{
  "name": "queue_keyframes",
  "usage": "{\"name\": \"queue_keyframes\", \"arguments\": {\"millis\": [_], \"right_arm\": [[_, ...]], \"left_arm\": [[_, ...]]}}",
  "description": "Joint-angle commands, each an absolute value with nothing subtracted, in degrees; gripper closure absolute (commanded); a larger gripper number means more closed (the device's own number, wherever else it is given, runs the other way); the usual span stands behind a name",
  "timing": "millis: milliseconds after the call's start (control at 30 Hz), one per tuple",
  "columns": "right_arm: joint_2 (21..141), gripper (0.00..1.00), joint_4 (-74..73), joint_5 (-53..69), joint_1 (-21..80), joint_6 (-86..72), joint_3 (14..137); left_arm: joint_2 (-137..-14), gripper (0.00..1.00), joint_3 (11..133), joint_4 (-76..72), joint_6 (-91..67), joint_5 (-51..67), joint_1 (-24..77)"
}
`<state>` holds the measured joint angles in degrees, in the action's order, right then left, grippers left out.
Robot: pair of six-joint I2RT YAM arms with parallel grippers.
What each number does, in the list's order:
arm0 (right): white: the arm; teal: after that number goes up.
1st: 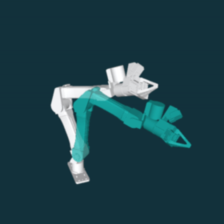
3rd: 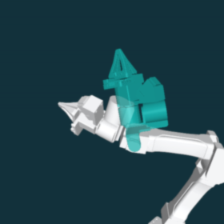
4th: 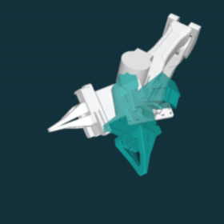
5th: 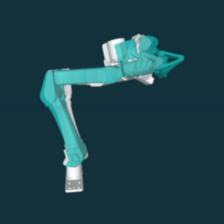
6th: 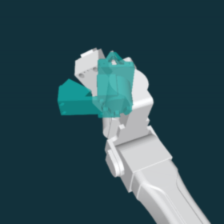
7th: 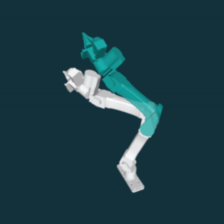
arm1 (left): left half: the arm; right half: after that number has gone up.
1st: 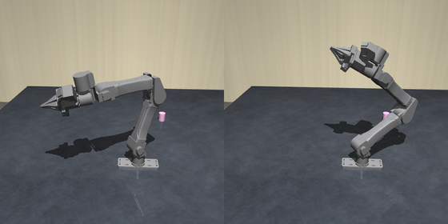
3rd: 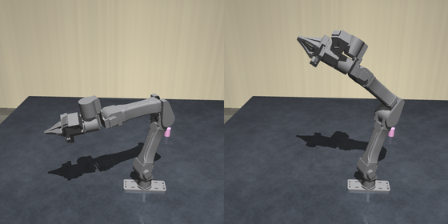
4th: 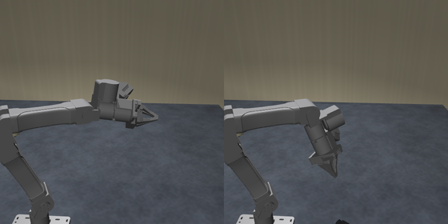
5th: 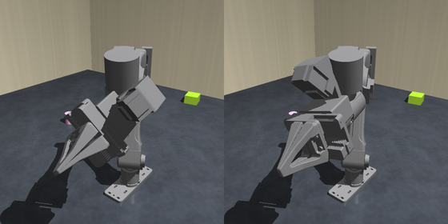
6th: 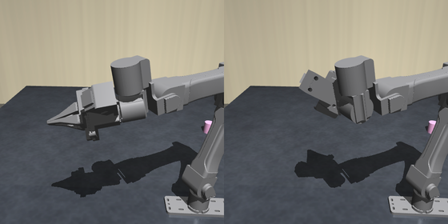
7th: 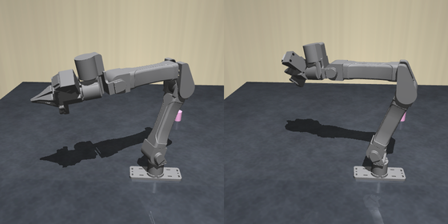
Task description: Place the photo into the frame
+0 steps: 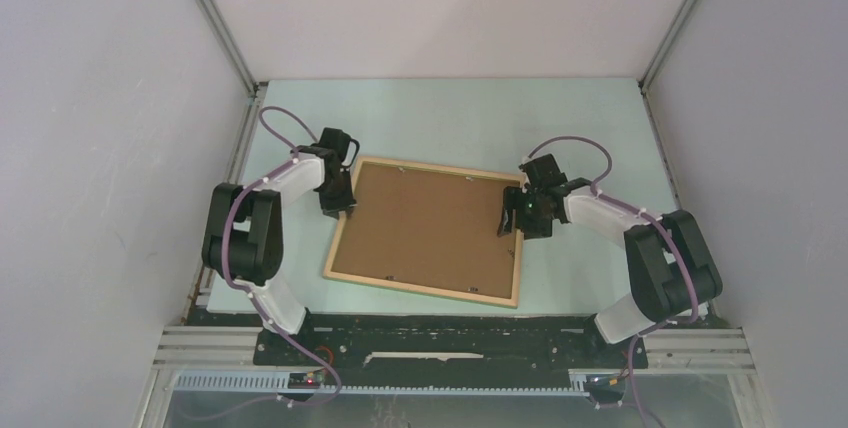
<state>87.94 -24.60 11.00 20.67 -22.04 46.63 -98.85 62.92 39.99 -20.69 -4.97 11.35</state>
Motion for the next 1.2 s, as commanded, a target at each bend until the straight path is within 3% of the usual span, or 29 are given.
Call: {"name": "queue_keyframes", "arguments": {"millis": [0,200,333,500,667,933,1167], "right_arm": [[87.67,0.23,-23.65,8.53,19.73,-19.12,51.56],[91.73,0.2,-25.67,8.45,18.84,-18.98,58.17],[92.93,0.15,-27.55,0.38,21.31,-14.78,63.44],[97.67,0.1,-27.12,-1.75,25.31,-2.54,71.59],[105.53,0.1,-29.55,6.87,25.63,7.59,80.87],[116.67,0.18,-34.31,9.75,23.7,14.57,91.19],[120.56,0.22,-33.38,10.65,23.0,16.47,92.43]], "left_arm": [[-94.86,0.66,64.23,40.22,-19.78,-5.27,11.85],[-91.87,0.34,66.27,43.4,-17.68,-4.37,11.6],[-90.76,0.25,66.55,43.92,-16.3,-2.7,11.48],[-90.42,0.23,65.66,43.66,-14.51,-1.02,11.5],[-90.45,0.23,63.74,42.71,-12.45,1.56,11.47],[-90.23,0.23,62.49,40.56,-13.05,7.15,11.53],[-89.88,0.23,62.33,40.17,-13.25,8.0,11.51]]}}
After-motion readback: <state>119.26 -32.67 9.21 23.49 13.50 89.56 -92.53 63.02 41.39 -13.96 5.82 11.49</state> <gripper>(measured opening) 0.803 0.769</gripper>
